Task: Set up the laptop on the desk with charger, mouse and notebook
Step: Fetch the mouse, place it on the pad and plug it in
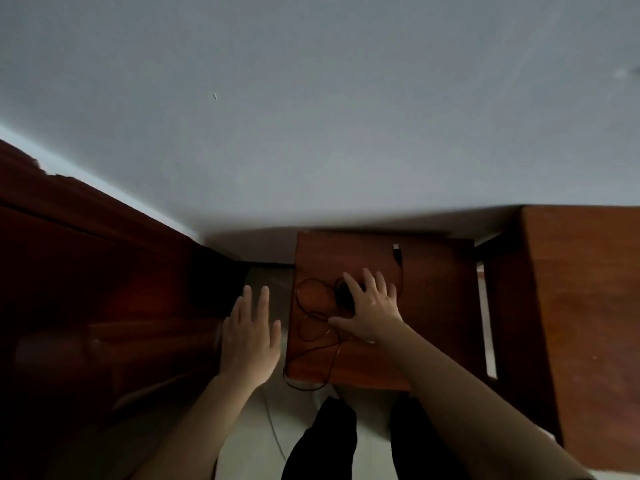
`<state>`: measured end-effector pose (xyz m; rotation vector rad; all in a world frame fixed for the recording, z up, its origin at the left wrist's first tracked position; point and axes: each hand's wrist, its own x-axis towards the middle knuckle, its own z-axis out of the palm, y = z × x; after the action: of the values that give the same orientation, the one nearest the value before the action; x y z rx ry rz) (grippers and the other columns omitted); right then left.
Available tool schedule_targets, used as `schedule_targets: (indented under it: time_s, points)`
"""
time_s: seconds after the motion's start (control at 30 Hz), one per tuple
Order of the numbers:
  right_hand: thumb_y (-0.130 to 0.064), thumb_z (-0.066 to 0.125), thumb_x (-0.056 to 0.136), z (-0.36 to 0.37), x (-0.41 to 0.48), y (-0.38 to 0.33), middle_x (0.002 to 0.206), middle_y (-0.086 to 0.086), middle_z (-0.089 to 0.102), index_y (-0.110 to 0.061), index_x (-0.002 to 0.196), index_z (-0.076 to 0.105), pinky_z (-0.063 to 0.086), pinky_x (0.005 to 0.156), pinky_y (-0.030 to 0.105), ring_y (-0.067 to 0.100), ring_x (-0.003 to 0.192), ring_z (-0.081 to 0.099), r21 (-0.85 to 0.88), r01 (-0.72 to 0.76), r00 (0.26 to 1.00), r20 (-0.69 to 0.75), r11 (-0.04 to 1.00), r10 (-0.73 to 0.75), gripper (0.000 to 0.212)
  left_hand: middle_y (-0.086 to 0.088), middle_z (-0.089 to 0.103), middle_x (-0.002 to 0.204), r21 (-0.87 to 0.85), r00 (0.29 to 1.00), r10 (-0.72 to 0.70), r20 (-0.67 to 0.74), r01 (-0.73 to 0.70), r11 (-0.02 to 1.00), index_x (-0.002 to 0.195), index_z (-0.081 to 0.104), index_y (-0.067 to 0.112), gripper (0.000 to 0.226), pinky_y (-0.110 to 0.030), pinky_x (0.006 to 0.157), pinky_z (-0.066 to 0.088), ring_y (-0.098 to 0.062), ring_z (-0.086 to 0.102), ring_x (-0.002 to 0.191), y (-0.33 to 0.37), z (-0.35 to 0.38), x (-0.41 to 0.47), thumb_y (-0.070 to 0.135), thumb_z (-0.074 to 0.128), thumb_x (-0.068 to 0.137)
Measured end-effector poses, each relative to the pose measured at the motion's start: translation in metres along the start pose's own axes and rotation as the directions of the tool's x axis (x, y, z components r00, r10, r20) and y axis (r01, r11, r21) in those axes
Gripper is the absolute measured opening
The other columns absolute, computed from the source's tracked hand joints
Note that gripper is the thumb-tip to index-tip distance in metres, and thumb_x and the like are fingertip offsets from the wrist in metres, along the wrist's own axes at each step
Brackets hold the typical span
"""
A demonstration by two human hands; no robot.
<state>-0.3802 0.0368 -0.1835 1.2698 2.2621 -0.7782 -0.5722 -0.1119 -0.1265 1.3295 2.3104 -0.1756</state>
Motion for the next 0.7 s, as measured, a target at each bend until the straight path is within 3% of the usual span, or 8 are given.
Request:
schedule_targets:
  time_s: [0.1, 0.23, 0.37, 0.47, 0.53, 0.6, 0.7]
  points:
    - [-0.074, 0.066, 0.073, 0.027, 0.019, -0.008, 0.160, 0.018, 0.018, -0.030, 0.159, -0.004, 0.018, 0.117, 0.059, 0.041, 0.147, 0.018, -0.027, -0.016, 1.000, 0.007, 1.000, 0.016, 0.119, -0.010, -0.005, 0.165, -0.061, 0.997, -0.034, 0.075, 0.038, 0.997, 0.158, -0.002, 0.023, 0.071, -0.048, 0.118, 0.027, -0.029, 0.013, 0.151, -0.017, 0.013, 0.012, 0.036, 0.041, 0.103]
    - [-0.051, 0.073, 0.073, 0.034, 0.022, -0.002, 0.134, 0.010, 0.043, -0.024, 0.156, 0.013, 0.040, 0.102, 0.049, 0.033, 0.122, 0.045, 0.032, 0.028, 0.991, -0.133, 0.999, -0.023, 0.105, -0.006, -0.005, 0.166, -0.117, 0.989, -0.045, 0.144, 0.062, 0.991, 0.158, 0.001, 0.023, 0.073, -0.048, 0.118, 0.027, -0.031, 0.014, 0.150, -0.020, 0.021, 0.038, 0.034, 0.046, 0.102]
    - [-0.033, 0.073, 0.077, 0.025, 0.002, 0.019, 0.116, 0.010, 0.052, -0.017, 0.138, 0.051, 0.051, 0.088, 0.046, 0.031, 0.105, 0.055, 0.235, 0.155, 0.934, -0.352, 0.959, -0.065, 0.067, -0.010, 0.002, 0.165, -0.134, 0.993, -0.013, 0.120, 0.029, 0.991, 0.158, 0.009, 0.019, 0.071, -0.052, 0.112, 0.032, -0.034, 0.018, 0.148, 0.006, 0.026, 0.074, 0.034, 0.048, 0.101]
    - [-0.018, 0.075, 0.082, 0.020, -0.016, 0.049, 0.104, 0.007, 0.058, -0.013, 0.116, 0.068, 0.056, 0.069, 0.035, 0.024, 0.091, 0.063, 0.453, 0.183, 0.830, -0.547, 0.873, 0.110, 0.035, -0.016, 0.013, 0.163, -0.158, 0.993, 0.058, 0.104, -0.041, 0.987, 0.156, 0.019, 0.014, 0.065, -0.052, 0.112, 0.031, -0.036, 0.022, 0.146, 0.044, 0.032, 0.103, 0.034, 0.048, 0.101]
    - [-0.020, 0.073, 0.083, 0.016, -0.027, 0.068, 0.103, -0.002, 0.058, -0.021, 0.105, 0.067, 0.051, 0.071, 0.026, 0.014, 0.087, 0.061, 0.664, 0.083, 0.787, -0.501, 0.744, 0.359, 0.023, -0.017, 0.024, 0.159, -0.173, 0.993, 0.091, 0.076, -0.077, 0.982, 0.153, 0.028, 0.012, 0.060, -0.050, 0.110, 0.035, -0.037, 0.030, 0.142, 0.072, 0.036, 0.116, 0.033, 0.049, 0.101]
    - [-0.023, 0.070, 0.084, 0.018, -0.036, 0.091, 0.094, -0.006, 0.062, -0.029, 0.091, 0.061, 0.048, 0.072, 0.024, 0.006, 0.083, 0.060, 0.854, -0.038, 0.729, -0.332, 0.520, 0.598, 0.012, -0.017, 0.038, 0.149, -0.189, 0.991, 0.133, 0.034, -0.124, 0.974, 0.146, 0.040, 0.010, 0.053, -0.048, 0.102, 0.042, -0.037, 0.043, 0.133, 0.103, 0.042, 0.124, 0.032, 0.050, 0.100]
    - [-0.031, 0.064, 0.082, 0.025, -0.048, 0.121, 0.083, -0.007, 0.063, -0.030, 0.081, 0.058, 0.040, 0.063, 0.028, 0.002, 0.077, 0.059, 0.978, -0.100, 0.623, -0.081, 0.182, 0.778, 0.006, -0.016, 0.052, 0.133, -0.223, 0.986, 0.168, 0.010, -0.161, 0.961, 0.135, 0.053, 0.011, 0.043, -0.045, 0.094, 0.044, -0.036, 0.051, 0.122, 0.147, 0.049, 0.132, 0.036, 0.048, 0.100]
